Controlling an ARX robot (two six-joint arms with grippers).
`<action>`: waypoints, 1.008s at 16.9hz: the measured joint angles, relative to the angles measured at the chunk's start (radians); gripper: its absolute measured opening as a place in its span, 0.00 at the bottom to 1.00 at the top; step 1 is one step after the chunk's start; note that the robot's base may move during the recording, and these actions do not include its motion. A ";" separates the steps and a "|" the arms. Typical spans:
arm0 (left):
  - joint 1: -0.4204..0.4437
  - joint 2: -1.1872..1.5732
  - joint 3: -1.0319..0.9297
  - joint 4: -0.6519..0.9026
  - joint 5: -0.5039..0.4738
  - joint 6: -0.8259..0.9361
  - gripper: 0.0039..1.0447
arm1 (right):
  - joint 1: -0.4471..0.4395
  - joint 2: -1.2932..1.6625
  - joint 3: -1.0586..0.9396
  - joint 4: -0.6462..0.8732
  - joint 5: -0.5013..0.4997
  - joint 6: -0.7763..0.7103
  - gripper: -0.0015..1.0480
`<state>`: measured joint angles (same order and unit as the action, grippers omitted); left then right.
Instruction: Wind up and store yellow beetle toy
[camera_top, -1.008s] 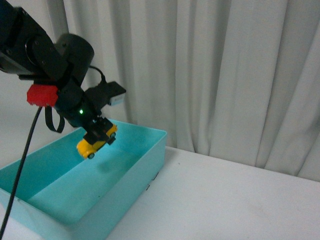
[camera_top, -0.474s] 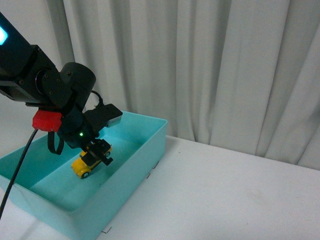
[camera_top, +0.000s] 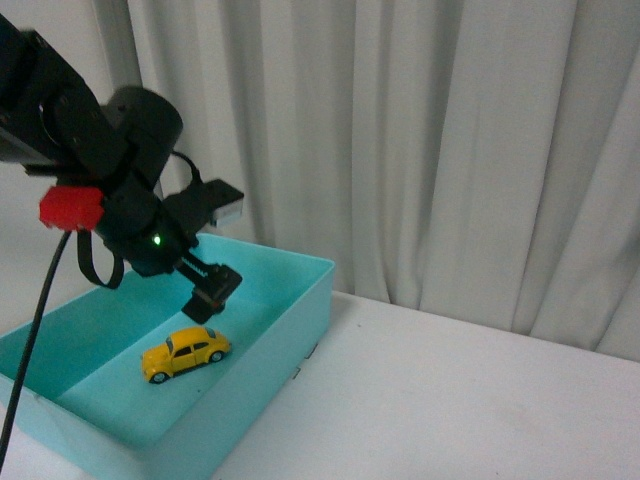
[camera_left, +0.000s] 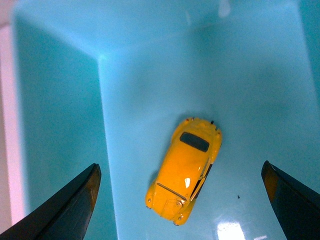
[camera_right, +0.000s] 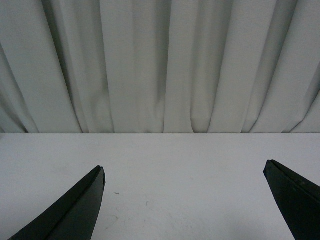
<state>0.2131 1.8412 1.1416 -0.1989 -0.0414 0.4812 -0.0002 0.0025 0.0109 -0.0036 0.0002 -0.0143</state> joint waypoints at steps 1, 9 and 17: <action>0.000 -0.048 0.000 -0.010 0.021 -0.004 0.94 | 0.000 0.000 0.000 0.000 0.000 0.000 0.94; -0.082 -0.359 -0.681 1.283 0.175 -0.454 0.27 | 0.000 0.001 0.000 -0.001 0.000 0.000 0.94; -0.197 -0.644 -1.027 1.234 0.051 -0.476 0.01 | 0.000 0.001 0.000 0.000 0.000 0.000 0.94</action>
<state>0.0158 1.1973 0.1143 1.0348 0.0101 0.0048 -0.0002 0.0036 0.0109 -0.0036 0.0006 -0.0143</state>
